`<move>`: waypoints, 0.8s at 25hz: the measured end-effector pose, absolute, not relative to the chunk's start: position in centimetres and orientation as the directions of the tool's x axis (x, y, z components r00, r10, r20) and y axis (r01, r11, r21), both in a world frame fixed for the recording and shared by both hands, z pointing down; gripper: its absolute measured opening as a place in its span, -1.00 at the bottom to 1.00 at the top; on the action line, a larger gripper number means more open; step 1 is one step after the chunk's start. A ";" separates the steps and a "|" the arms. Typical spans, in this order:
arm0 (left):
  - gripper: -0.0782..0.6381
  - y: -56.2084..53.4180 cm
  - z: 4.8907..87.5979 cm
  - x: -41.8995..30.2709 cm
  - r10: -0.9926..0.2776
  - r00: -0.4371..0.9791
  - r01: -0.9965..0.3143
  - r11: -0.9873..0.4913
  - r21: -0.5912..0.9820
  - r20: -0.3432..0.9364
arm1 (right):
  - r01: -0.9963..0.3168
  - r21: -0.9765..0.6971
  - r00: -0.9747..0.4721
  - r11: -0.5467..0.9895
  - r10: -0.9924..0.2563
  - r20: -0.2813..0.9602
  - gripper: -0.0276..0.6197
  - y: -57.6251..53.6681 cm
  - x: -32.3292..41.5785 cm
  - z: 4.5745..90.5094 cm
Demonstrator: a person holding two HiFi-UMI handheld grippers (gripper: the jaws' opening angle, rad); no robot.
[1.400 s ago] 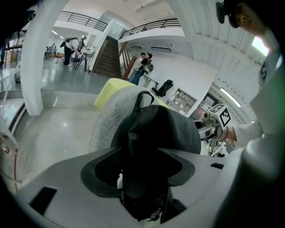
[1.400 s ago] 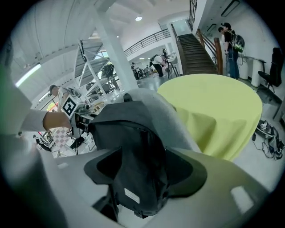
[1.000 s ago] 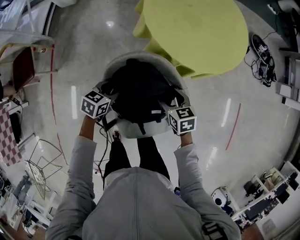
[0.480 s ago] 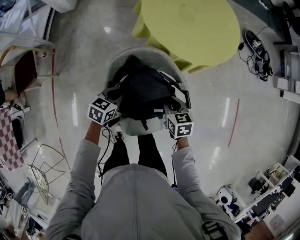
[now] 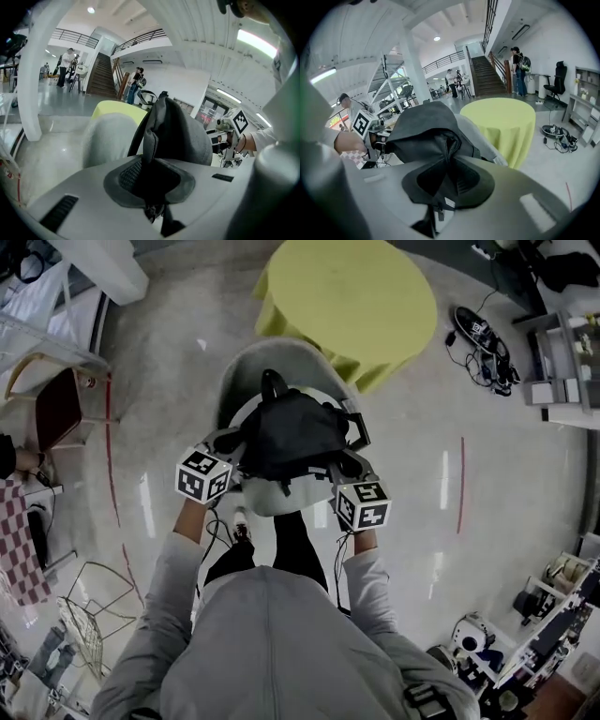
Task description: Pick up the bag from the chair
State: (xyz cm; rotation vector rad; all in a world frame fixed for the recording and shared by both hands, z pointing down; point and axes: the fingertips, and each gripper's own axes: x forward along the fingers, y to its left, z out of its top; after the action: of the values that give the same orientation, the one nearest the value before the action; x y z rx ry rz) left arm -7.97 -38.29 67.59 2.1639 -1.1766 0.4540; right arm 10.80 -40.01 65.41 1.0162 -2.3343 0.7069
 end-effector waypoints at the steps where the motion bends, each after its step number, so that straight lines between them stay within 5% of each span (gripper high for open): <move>1: -0.67 -38.0 66.5 -8.1 -0.638 0.545 -0.839 -0.416 0.351 0.544 | -0.767 -0.249 -0.601 0.592 -0.526 0.601 -0.75 -39.6 10.6 64.2; 20: -0.67 -34.1 43.4 -10.2 -0.811 0.560 -0.827 -0.557 0.069 0.171 | -0.805 -0.085 -0.584 0.587 -0.758 0.291 -0.77 -33.6 9.0 41.0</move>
State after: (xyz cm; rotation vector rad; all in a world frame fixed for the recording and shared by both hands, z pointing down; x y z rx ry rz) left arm -10.16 -34.06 43.38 2.6478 -1.3989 0.1796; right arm 8.97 -33.57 41.04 1.2977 -2.5937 0.3067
